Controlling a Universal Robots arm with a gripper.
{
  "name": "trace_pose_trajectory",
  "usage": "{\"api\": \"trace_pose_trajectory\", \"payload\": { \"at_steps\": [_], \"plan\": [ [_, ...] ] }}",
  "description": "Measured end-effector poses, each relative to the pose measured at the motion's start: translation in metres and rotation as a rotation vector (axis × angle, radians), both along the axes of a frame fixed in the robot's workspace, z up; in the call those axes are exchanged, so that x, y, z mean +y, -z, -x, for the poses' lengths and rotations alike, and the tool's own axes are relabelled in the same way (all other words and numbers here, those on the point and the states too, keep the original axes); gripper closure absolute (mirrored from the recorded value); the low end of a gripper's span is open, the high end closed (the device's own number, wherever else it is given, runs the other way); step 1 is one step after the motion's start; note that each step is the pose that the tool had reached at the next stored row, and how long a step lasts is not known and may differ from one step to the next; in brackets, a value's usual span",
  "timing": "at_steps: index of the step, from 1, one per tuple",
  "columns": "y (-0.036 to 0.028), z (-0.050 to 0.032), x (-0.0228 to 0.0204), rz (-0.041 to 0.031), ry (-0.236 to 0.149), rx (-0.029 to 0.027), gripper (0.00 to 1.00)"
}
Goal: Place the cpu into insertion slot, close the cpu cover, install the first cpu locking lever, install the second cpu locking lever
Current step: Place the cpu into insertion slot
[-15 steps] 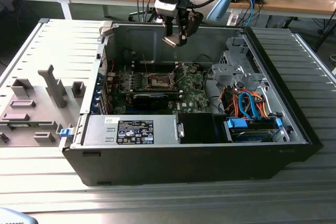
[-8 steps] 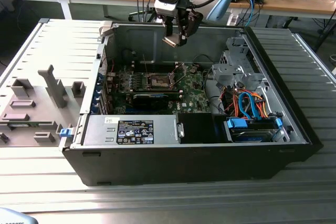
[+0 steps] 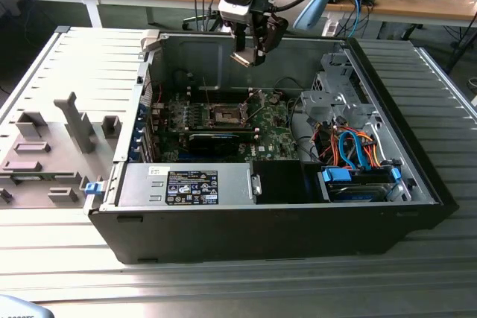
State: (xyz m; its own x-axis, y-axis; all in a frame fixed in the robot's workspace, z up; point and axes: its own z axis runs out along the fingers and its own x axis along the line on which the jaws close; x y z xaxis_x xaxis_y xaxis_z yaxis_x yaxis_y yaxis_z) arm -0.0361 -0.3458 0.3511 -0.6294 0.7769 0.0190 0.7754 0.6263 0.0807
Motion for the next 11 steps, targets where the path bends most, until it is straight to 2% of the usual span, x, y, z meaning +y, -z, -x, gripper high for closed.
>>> {"api": "trace_pose_trajectory", "payload": {
  "at_steps": [11],
  "plan": [
    [0.0001,0.0000,0.0000,0.0000,0.011,0.0000,0.46]
  ]
}}
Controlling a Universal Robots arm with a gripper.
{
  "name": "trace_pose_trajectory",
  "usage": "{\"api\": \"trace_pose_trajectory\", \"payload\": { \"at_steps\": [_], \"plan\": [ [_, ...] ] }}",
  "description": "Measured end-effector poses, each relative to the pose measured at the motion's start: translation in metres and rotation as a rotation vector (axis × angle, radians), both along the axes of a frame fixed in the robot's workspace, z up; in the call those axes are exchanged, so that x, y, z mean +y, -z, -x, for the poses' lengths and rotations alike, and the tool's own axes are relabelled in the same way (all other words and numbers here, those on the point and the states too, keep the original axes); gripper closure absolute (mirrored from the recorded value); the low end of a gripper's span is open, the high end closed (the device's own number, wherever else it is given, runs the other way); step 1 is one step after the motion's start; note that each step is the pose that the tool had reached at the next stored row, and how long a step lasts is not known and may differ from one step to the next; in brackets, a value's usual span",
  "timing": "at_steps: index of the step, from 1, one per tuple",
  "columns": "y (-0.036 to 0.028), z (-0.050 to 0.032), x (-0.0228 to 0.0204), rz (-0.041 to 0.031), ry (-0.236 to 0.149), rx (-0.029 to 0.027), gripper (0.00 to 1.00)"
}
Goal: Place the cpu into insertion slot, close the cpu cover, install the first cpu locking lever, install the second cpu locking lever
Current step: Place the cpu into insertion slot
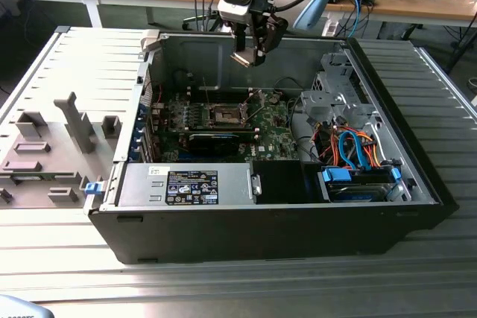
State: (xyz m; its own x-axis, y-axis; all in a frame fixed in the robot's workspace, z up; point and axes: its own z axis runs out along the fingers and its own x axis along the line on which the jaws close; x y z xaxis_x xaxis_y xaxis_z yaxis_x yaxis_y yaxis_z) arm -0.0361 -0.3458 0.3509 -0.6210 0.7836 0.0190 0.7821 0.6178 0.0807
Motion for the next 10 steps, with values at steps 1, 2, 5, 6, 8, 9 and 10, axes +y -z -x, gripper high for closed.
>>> {"api": "trace_pose_trajectory", "payload": {
  "at_steps": [1,2,5,6,8,9,10],
  "plan": [
    [0.0000,0.0000,0.0000,0.0000,0.001,0.0000,0.46],
    [0.0000,0.0000,0.0000,-0.0001,0.001,0.0000,0.46],
    [0.0001,0.0000,0.0000,-0.0001,0.004,0.0000,0.46],
    [0.0001,0.0000,0.0000,0.0000,0.004,0.0000,0.46],
    [0.0001,0.0000,0.0000,-0.0001,0.006,-0.0001,0.46],
    [0.0001,0.0000,0.0000,0.0000,0.006,0.0000,0.46],
    [0.0001,0.0000,0.0000,0.0000,0.007,0.0000,0.46]
  ]
}}
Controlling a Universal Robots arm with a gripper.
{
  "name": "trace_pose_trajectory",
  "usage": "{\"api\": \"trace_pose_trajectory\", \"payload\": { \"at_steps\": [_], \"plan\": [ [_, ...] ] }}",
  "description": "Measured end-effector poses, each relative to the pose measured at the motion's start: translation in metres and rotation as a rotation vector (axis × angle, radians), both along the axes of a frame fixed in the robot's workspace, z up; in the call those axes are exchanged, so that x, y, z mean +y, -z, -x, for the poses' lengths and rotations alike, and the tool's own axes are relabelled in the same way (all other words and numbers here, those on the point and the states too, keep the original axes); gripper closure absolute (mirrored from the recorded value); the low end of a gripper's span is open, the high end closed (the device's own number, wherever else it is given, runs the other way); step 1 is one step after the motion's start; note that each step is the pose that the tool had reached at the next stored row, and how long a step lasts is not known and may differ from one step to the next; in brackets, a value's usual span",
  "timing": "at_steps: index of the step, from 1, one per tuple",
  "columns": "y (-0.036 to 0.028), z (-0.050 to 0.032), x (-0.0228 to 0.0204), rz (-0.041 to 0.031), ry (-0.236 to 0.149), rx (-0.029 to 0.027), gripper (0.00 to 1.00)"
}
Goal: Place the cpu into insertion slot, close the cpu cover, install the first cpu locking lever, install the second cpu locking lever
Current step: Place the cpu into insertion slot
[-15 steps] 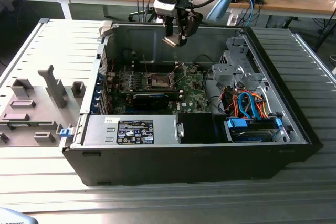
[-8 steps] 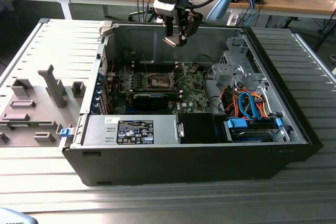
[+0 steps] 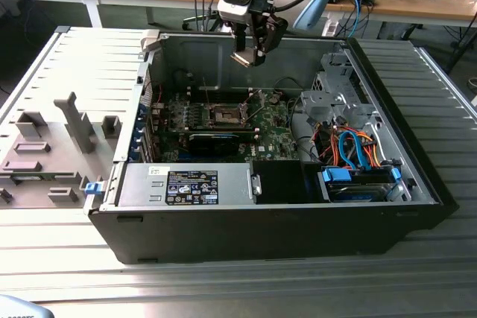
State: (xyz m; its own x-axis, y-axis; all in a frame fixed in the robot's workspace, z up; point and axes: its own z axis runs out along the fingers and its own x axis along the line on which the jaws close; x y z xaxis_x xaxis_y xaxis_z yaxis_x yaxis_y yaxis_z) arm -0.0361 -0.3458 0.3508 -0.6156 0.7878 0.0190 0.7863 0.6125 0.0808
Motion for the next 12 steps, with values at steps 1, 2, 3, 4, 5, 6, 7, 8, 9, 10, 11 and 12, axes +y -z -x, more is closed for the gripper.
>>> {"api": "trace_pose_trajectory", "payload": {
  "at_steps": [1,2,3,4,5,6,7,8,9,10,11,12],
  "plan": [
    [0.0000,0.0000,0.0000,0.0000,0.001,0.0000,0.46],
    [0.0000,0.0000,0.0000,0.0000,0.003,0.0000,0.46],
    [0.0001,0.0000,0.0000,-0.0001,0.004,0.0000,0.46],
    [0.0001,0.0000,0.0000,0.0000,0.004,0.0000,0.46],
    [0.0001,0.0000,0.0000,0.0000,0.005,-0.0001,0.46],
    [0.0001,0.0000,0.0000,0.0000,0.006,0.0000,0.46],
    [0.0001,0.0000,0.0000,0.0000,0.006,0.0000,0.46],
    [0.0001,0.0000,0.0000,0.0000,0.007,0.0000,0.46],
    [0.0000,0.0000,0.0000,0.0002,0.008,0.0000,0.46],
    [0.0001,0.0000,0.0000,0.0001,0.009,0.0000,0.46],
    [0.0001,0.0000,0.0000,0.0001,0.010,0.0000,0.46],
    [0.0001,0.0000,0.0000,0.0000,0.011,0.0000,0.46]
  ]
}}
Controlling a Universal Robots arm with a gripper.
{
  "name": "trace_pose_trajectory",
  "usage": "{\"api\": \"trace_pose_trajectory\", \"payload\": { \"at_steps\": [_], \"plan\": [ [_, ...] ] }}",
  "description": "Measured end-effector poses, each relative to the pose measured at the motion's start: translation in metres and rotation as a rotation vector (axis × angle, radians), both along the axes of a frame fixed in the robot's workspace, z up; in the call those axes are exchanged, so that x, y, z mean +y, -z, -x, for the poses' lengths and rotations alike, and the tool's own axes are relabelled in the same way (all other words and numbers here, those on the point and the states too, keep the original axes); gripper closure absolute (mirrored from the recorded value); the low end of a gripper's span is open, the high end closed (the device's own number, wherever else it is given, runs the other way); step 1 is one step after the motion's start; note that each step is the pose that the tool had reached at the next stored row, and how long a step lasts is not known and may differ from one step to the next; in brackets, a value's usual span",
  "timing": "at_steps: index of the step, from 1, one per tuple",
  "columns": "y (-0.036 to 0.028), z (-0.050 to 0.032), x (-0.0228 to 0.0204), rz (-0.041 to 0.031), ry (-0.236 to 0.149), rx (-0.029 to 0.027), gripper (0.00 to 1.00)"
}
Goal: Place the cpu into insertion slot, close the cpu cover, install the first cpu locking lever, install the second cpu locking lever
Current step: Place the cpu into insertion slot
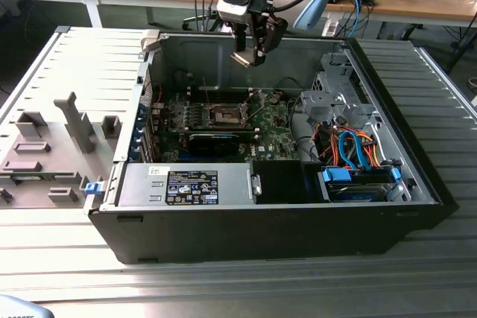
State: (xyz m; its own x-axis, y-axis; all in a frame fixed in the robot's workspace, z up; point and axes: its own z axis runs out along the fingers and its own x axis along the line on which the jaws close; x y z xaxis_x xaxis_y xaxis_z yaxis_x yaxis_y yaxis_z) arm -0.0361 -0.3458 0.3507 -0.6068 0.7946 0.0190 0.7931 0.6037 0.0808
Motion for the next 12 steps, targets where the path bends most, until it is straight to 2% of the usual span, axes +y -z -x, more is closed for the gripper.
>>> {"api": "trace_pose_trajectory", "payload": {
  "at_steps": [12],
  "plan": [
    [0.0001,0.0000,0.0000,0.0000,0.007,0.0000,0.46]
  ]
}}
